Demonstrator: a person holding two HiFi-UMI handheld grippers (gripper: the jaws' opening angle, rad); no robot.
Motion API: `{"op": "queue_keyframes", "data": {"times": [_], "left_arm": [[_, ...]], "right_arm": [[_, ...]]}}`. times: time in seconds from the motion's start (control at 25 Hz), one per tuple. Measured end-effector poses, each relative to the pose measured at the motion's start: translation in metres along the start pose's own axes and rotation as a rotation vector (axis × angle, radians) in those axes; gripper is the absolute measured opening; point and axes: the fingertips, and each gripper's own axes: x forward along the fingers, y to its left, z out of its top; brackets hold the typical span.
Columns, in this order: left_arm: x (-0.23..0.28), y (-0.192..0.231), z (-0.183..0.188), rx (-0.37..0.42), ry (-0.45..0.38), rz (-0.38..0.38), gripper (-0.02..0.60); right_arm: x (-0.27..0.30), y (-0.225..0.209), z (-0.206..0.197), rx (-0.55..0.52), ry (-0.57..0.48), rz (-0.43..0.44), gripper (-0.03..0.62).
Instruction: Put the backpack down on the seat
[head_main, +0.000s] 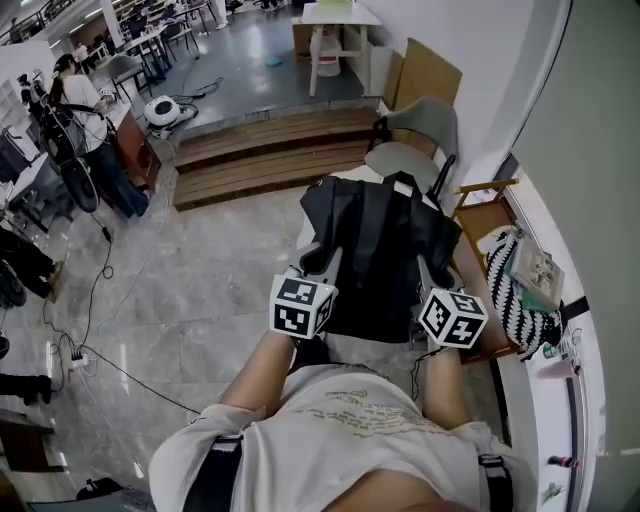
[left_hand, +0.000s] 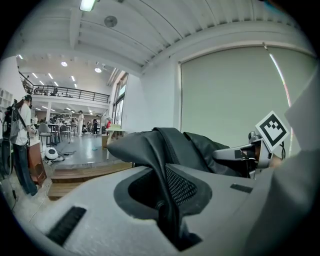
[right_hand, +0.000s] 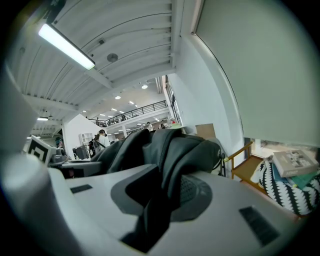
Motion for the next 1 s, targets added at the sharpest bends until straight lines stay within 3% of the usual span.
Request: {"op": "queue_keyframes", "data": {"times": [0.48,1.0], "left_arm": [[0.082,0.083,0.03,0.001,0.014,-0.01,0.066],[0.169,0.155,0.028,-0.021,0.089,-0.1,0.066]], "right_arm": [[0.112,-0.004,0.035,0.001,0.016,-0.016,0.08],[0.211,-0.018,0.039,0.04,0.075,-0.095,0.081]]}}
